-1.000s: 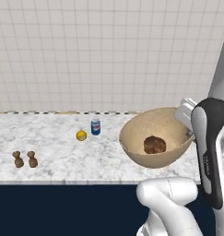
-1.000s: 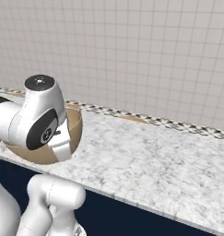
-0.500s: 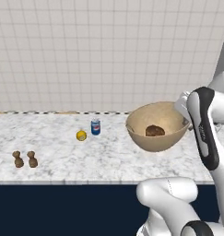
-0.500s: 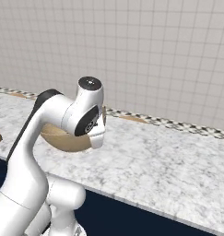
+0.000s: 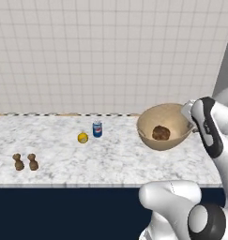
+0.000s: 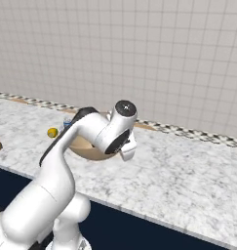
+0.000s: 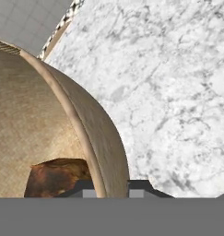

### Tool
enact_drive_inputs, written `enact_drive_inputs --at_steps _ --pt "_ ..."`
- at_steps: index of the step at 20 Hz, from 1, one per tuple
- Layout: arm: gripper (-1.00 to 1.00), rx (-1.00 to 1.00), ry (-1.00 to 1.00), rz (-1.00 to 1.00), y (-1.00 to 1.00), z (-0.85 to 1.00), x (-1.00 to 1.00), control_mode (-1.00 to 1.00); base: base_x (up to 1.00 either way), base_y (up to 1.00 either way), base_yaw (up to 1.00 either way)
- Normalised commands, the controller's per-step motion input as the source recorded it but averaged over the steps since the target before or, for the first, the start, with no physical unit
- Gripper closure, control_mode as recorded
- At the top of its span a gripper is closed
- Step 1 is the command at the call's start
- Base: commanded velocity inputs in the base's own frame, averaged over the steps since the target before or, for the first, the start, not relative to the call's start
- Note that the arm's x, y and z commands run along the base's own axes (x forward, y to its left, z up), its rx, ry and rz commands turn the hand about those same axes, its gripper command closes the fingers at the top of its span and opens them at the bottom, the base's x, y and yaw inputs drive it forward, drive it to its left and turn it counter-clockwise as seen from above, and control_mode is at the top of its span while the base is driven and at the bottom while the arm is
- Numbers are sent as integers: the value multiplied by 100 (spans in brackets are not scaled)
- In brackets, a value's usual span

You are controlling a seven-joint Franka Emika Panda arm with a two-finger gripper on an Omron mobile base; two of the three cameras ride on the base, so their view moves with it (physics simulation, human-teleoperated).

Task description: Open the cabinet, pick up the bread from the cabinet and place it in the basket. Then move the basket to the dining counter.

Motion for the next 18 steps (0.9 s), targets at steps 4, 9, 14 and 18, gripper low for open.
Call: enact_drive_inputs --at_steps 4,9,14,18 --pt "100 0 -4 6 -37 -50 50 -100 0 0 0" --pt "100 0 -2 6 -24 -51 45 -100 0 0 0" --pt "100 0 0 2 -4 -58 33 -100 0 0 0" --pt "100 -2 0 0 0 -59 22 -100 0 0 0"
